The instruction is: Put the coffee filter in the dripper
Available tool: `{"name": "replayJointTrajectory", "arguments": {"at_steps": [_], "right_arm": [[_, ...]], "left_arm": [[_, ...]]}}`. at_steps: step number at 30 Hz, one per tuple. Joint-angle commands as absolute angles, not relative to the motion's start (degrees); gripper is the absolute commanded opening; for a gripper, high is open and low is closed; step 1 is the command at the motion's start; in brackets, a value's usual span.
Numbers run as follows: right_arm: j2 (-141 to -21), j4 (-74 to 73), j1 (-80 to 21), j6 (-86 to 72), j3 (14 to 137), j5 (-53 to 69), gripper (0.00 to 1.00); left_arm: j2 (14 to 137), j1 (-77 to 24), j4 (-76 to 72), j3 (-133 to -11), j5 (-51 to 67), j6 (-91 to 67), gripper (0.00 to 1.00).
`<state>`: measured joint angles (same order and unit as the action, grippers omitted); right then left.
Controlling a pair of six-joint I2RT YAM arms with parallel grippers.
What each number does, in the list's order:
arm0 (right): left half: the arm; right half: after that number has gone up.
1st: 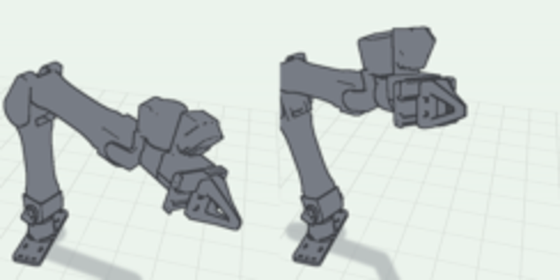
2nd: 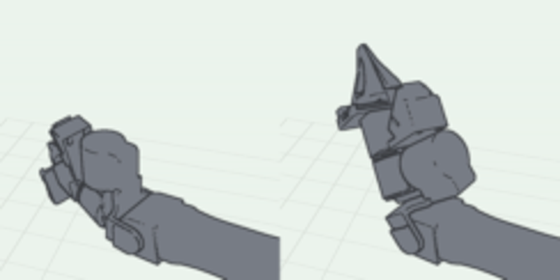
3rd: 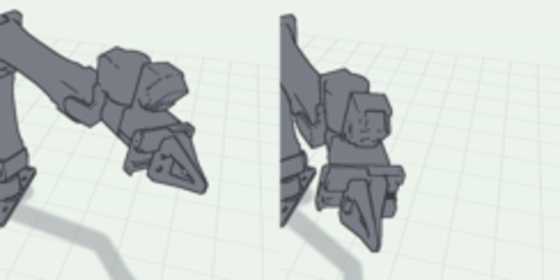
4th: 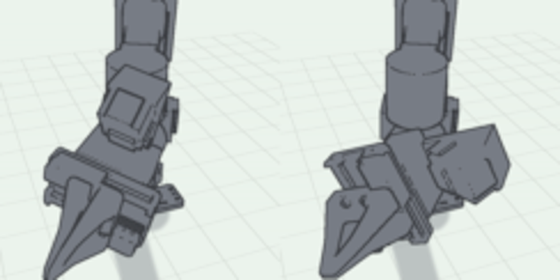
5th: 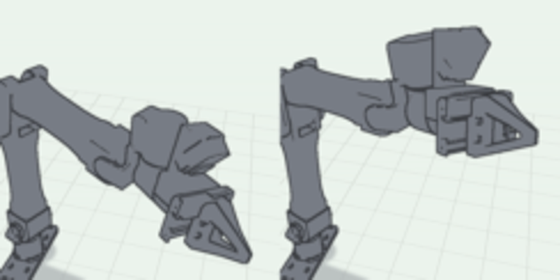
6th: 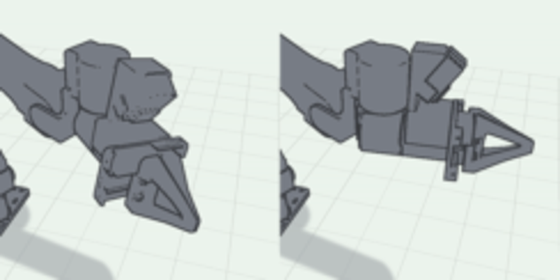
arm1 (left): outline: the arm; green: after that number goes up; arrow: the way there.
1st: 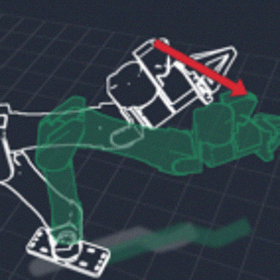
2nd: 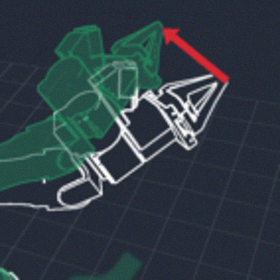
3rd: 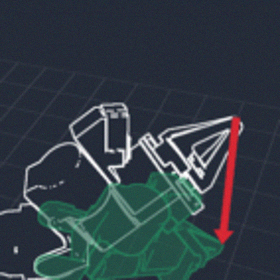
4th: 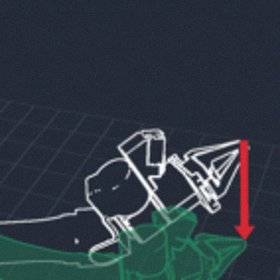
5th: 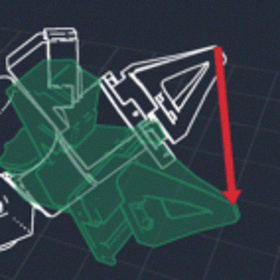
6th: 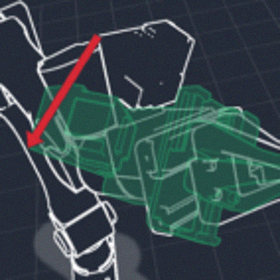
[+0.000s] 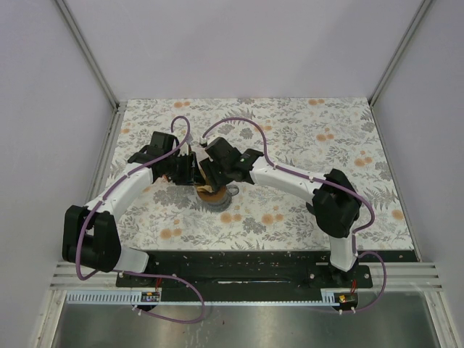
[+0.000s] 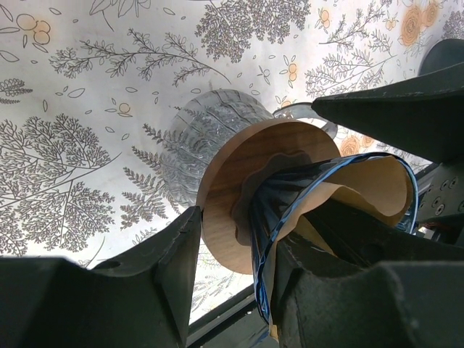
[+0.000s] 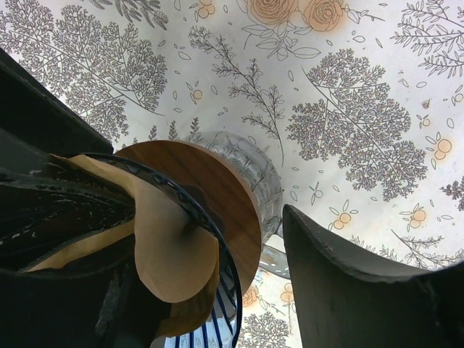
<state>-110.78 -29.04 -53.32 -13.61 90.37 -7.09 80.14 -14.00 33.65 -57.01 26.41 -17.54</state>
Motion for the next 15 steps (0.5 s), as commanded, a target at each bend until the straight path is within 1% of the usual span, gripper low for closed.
{"name": "replayJointTrajectory", "arguments": {"at_steps": [1,8,15], "right_arm": [[-113.38,-33.92,-53.7,-13.01,91.58,-10.72,0.63],[-114.69,-35.86,-53.7,-12.92,93.42,-11.16,0.61],[-114.7,-37.7,-53.7,-13.1,95.27,-11.34,0.63]], "left_arm": [[81.82,-13.8,32.87,-55.46,19.87,-16.35,0.42],[81.65,-14.59,32.17,-55.63,17.93,-15.65,0.42],[79.19,-16.44,32.08,-56.34,16.17,-14.68,0.47]]}}
